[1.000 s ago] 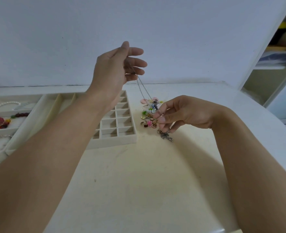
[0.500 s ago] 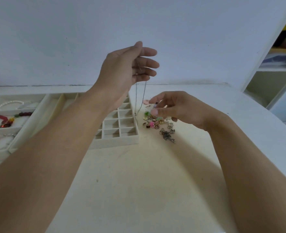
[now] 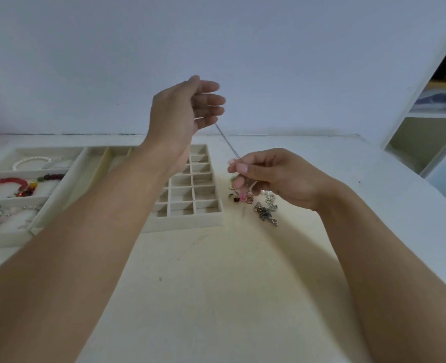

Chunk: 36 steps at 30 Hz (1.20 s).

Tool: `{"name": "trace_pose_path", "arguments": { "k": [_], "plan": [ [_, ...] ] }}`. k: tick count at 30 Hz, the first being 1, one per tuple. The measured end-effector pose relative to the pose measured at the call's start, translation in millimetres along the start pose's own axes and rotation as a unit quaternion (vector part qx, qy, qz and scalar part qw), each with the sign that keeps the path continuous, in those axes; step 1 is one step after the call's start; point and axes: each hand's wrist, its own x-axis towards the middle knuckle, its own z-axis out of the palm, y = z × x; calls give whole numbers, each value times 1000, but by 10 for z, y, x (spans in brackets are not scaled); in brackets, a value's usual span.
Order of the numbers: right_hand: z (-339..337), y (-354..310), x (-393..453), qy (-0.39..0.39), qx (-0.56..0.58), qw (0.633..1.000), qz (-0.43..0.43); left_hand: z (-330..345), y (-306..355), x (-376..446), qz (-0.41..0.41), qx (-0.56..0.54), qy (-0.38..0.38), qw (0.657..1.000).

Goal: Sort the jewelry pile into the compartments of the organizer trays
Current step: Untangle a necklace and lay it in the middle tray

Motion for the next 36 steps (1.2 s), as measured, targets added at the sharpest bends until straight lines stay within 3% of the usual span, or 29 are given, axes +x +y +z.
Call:
{"name": "trace_pose_path", "arguments": {
  "k": [4,11,20,25,28,36],
  "plan": [
    [-71,29,-5,40,54,998,11,-186,-37,57,-59,-50,57,995],
    [-102,46,7,53,24,998,28,-714,-54,-23,-103,-58,92,989],
    [125,60,128,93,53,994,25,-1347,20,-276,-93,-41,134,986],
    [207,-82,321,132,53,989,31,-1691,43,-411,-48,133,107,984],
    [217,-251,517,145,95,985,19,-1881,56,-464,-32,268,82,959],
    [501,-709,1276,168,250,954,11,-2119,58,-490,-23,440,13,898]
  ]
}}
